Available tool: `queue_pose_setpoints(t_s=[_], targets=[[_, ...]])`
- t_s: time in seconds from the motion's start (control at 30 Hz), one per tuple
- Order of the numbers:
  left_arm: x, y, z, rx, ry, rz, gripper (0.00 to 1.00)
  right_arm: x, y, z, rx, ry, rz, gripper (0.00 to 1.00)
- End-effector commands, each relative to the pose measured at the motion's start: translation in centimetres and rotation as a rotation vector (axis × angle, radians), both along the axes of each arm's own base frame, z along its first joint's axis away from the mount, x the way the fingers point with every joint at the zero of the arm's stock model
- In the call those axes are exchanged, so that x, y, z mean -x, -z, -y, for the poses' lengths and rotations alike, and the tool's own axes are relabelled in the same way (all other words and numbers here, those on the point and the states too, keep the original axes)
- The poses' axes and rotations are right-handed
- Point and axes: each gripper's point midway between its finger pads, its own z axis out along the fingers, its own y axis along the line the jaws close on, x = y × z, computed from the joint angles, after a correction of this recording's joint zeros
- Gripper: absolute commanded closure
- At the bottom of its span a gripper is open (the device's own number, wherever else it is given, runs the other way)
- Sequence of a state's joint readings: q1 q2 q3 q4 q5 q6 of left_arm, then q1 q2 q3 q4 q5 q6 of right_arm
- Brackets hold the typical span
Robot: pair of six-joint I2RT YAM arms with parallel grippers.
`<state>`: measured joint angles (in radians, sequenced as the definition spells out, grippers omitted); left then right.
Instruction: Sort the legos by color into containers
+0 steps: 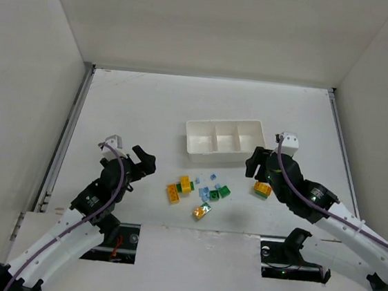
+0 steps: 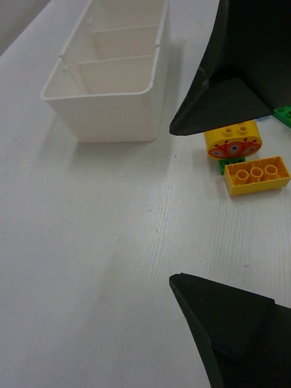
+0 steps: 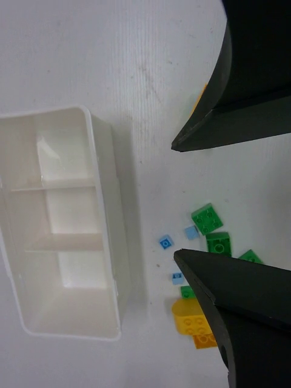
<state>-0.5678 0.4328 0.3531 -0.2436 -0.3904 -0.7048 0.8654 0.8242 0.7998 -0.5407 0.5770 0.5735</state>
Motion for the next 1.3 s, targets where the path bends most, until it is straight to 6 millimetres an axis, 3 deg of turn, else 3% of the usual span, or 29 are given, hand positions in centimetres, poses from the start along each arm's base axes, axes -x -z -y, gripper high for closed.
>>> queue_pose_setpoints(t_s=[0.0,0.2,0.27,0.33,0.37,0.43,0.5,0.53,0.57,0.6,0.7,0.73,0.77,0.83,0.9,1.07,1.27], targets=[[-0.8,-1.3,0.0,0.040,-0.028,0.063,0.00,0.3,1.0,1.4,0.002,0.050,-0.024,0.28],[-1.6,-3.5,-0.2,0.084,-0.061,0.109,0.00,0.2,2.0,2.6,0.003,0.107,-0.054,0.30],[-2.0,-4.8,0.6,0.105,-0.034,0.160,0.00,-0.1,2.2,3.2,0.009,0.130,-0.059,0.44],[-2.3,-5.5,1.5,0.148,-0.015,0.201,0.00,-0.1,2.6,3.6,0.004,0.157,-0.071,0.72],[-2.4,-5.7,2.1,0.186,-0.008,0.217,0.00,-0.1,2.9,3.9,0.000,0.174,-0.085,0.81],[-2.2,-6.1,3.0,0.233,0.004,0.222,0.00,0.2,3.8,4.6,0.004,0.215,-0.122,0.86],[-2.2,-6.5,3.8,0.235,0.028,0.216,0.00,0.3,4.7,5.0,0.019,0.241,-0.150,0.82],[-2.3,-6.7,4.6,0.224,0.057,0.212,0.00,0.3,5.2,5.1,0.029,0.250,-0.162,0.70],[-2.4,-6.9,5.2,0.202,0.084,0.211,0.01,0.3,5.7,5.1,0.030,0.258,-0.169,0.52],[-2.4,-7.1,6.1,0.165,0.130,0.215,0.12,0.2,6.1,4.9,0.028,0.262,-0.176,0.38],[-2.9,-6.5,7.8,0.085,0.201,0.196,0.70,0.0,7.5,4.4,0.041,0.261,-0.206,0.23],[-3.0,-6.2,8.2,0.073,0.209,0.180,0.80,-0.1,8.0,4.3,0.055,0.262,-0.221,0.20],[-3.1,-6.0,8.5,0.070,0.219,0.171,0.84,-0.2,8.4,4.4,0.070,0.272,-0.231,0.17],[-3.0,-6.3,9.3,0.075,0.246,0.181,0.83,-0.1,9.0,4.6,0.094,0.287,-0.250,0.12],[-2.9,-7.2,9.8,0.095,0.268,0.223,0.69,0.2,9.8,5.0,0.111,0.309,-0.269,0.08],[-2.3,-7.6,10.0,0.122,0.311,0.300,0.47,1.0,12.3,5.5,0.129,0.339,-0.332,0.05],[-2.1,-6.3,9.6,0.125,0.314,0.302,0.43,1.0,13.7,5.7,0.149,0.363,-0.386,0.07]])
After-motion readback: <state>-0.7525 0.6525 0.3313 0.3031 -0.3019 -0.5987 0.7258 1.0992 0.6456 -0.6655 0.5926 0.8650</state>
